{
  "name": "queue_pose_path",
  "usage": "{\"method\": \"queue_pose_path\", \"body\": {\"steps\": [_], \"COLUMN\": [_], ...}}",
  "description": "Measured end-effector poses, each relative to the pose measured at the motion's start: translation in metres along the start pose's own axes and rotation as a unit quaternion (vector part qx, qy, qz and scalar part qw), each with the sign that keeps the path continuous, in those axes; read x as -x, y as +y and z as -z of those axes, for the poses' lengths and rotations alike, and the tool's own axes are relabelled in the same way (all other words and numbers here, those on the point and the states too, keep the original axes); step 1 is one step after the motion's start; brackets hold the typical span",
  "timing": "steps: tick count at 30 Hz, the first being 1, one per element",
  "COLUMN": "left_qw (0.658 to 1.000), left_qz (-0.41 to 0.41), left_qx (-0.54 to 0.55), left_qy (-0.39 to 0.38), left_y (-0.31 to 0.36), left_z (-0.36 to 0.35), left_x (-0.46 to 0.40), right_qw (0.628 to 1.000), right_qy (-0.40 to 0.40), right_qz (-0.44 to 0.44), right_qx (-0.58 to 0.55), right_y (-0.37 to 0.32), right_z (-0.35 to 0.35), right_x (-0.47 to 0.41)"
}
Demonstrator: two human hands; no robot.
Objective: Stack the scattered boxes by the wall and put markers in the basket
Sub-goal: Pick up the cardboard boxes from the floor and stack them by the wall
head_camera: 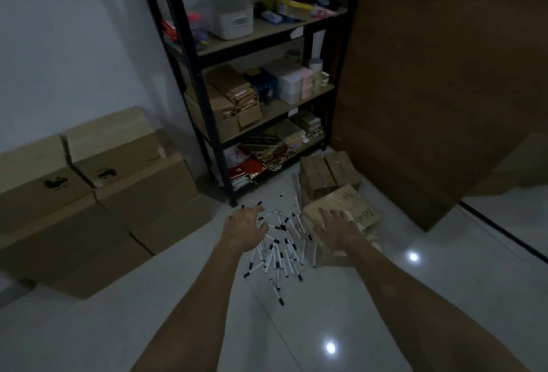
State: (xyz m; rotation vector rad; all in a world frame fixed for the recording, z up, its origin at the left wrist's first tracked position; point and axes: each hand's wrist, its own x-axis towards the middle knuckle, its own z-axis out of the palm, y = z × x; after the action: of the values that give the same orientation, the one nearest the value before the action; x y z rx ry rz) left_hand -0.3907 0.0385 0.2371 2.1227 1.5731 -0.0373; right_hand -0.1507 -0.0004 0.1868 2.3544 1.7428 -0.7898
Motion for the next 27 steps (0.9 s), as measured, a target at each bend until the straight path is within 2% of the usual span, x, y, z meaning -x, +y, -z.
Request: {"method": "queue_pose_path", "body": {"steps": [6, 10, 19, 27], "left_qw": [0.998, 0.995, 0.99, 0.985], "left_qz": [0.045, 0.068, 0.112, 0.143], "left_qx": [0.043, 0.065, 0.089, 0.101], "left_qy": [-0.012, -0.015, -0.008, 0.002], "left_y": [0.107, 0.163, 0.223, 0.239], "left_z": [-0.074, -0.115, -0.187, -0.253], "left_x": [-0.026, -0.046, -0.115, -0.2], "right_qw": [0.999, 0.999, 0.997, 0.992], "right_qy": [-0.03, -0.045, -0.055, -0.094], "right_qz": [0.021, 0.027, 0.047, 0.061], "right_qx": [0.006, 0.013, 0.025, 0.056], "right_y": [0.129, 0.192, 0.273, 0.319], "right_z": [0.023, 0.035, 0.044, 0.026], "right_x": [-0.027, -0.046, -0.109, -0.206]}}
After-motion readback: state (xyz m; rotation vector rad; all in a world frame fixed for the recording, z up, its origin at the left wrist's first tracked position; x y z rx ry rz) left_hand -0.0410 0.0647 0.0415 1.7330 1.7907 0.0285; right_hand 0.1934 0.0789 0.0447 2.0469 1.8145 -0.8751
